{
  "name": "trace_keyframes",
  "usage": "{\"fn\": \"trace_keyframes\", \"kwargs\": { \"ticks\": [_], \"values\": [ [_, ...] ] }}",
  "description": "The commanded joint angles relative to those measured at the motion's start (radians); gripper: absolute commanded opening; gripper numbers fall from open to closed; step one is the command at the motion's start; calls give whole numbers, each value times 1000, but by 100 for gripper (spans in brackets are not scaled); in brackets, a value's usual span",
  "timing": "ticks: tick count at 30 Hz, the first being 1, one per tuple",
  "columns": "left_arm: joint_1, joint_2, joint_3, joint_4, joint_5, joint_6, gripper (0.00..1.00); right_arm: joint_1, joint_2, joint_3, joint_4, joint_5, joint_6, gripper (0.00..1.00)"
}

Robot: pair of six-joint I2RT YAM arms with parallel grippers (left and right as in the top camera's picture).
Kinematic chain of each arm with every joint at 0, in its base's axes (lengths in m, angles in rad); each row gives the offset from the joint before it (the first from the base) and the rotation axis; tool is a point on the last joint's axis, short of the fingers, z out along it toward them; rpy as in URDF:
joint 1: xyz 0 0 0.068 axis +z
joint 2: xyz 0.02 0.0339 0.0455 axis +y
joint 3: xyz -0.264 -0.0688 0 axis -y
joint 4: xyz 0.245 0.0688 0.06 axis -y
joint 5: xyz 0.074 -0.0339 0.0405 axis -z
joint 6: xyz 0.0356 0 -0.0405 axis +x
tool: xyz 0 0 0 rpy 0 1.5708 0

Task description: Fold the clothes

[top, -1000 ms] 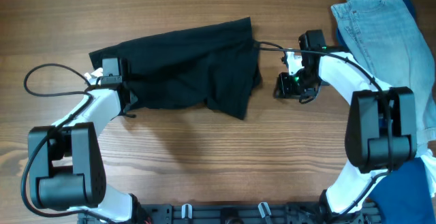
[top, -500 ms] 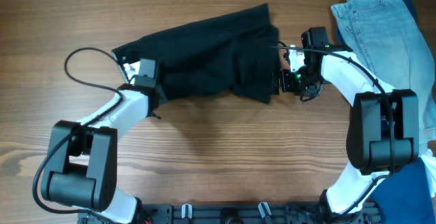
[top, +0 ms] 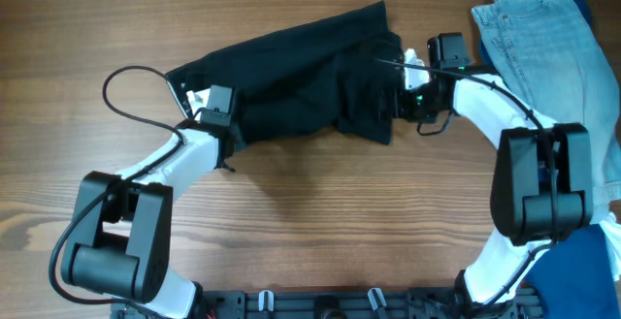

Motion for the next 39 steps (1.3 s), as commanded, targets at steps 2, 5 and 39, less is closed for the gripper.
{"fn": "trace_keyframes", "kwargs": {
  "ticks": [2, 5, 39],
  "values": [
    [-49, 22, -23, -23, 56, 15, 4, 74, 20, -8, 66, -157, 10, 96],
    [-57, 22, -23, -24, 56, 15, 4, 117, 20, -8, 96, -186, 27, 58],
    [43, 22, -23, -76, -46, 19, 4, -36, 20, -10, -104, 47, -4, 100]
  ]
}}
